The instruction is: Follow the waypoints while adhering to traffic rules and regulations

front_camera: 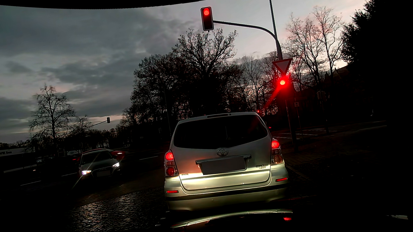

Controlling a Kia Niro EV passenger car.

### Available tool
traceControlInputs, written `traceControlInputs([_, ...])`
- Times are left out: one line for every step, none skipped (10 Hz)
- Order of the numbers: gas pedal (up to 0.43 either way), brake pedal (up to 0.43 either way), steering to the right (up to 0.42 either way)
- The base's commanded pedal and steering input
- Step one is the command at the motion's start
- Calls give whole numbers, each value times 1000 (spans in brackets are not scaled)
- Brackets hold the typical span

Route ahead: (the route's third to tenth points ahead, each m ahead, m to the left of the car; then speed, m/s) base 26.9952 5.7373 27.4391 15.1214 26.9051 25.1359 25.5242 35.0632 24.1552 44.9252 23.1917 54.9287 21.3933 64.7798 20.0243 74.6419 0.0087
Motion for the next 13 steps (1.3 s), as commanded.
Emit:
traceControlInputs([0, 433, -1])
traceControlInputs([0, 439, -1])
traceControlInputs([0, 439, -1])
traceControlInputs([0, 445, 0])
traceControlInputs([0, 433, 0])
traceControlInputs([0, 402, -1])
traceControlInputs([0, 378, -1])
traceControlInputs([0, 366, -1])
traceControlInputs([0, 360, -1])
traceControlInputs([0, 354, -1])
traceControlInputs([0, 348, -1])
traceControlInputs([0, 348, -1])
traceControlInputs([0, 348, -1])
